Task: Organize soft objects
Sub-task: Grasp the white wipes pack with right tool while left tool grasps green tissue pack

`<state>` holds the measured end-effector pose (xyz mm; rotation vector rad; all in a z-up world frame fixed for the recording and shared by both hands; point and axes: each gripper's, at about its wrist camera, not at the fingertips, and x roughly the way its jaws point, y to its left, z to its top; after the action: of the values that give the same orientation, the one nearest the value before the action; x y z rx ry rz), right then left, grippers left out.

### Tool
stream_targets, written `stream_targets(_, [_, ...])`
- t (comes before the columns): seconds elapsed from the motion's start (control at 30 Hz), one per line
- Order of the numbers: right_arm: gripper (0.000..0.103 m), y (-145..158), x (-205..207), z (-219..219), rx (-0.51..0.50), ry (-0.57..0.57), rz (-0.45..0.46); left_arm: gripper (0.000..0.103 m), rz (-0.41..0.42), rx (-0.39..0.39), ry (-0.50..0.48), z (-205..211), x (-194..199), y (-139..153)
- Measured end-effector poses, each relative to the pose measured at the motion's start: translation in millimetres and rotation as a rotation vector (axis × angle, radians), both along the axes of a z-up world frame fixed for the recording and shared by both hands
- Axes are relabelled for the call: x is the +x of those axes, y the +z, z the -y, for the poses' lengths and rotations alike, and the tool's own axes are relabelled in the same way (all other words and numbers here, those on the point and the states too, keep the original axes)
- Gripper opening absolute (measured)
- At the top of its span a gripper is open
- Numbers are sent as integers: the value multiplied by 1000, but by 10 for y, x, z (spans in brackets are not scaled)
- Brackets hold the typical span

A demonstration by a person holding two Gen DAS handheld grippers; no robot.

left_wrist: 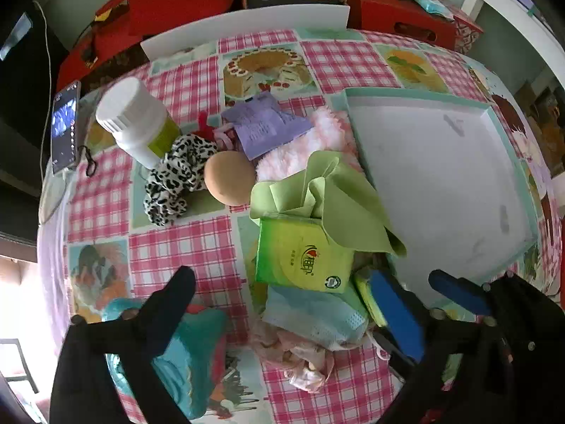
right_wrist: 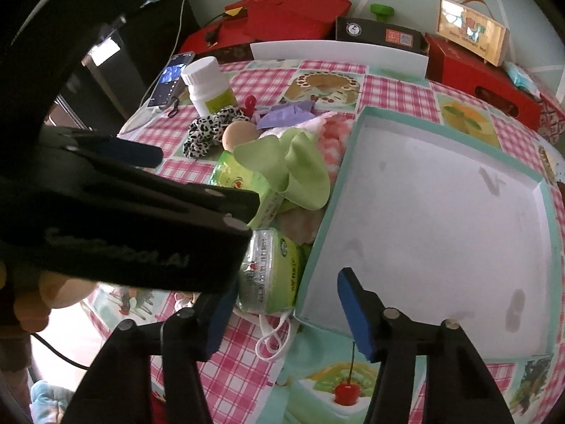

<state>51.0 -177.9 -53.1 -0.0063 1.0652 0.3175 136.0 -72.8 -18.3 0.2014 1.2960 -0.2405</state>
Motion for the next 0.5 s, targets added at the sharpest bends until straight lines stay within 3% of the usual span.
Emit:
stream_targets(0.13, [57, -31, 13, 44, 18, -6, -10, 87, -13, -5, 18, 11, 65, -88])
stream_targets(0.37, [50, -45, 20, 52, 37, 3, -12, 59, -27, -67, 27, 19, 81, -119])
stream_targets(0.5, [42, -42, 4, 50, 51, 15, -11, 56, -13, -61, 32, 26, 81, -129])
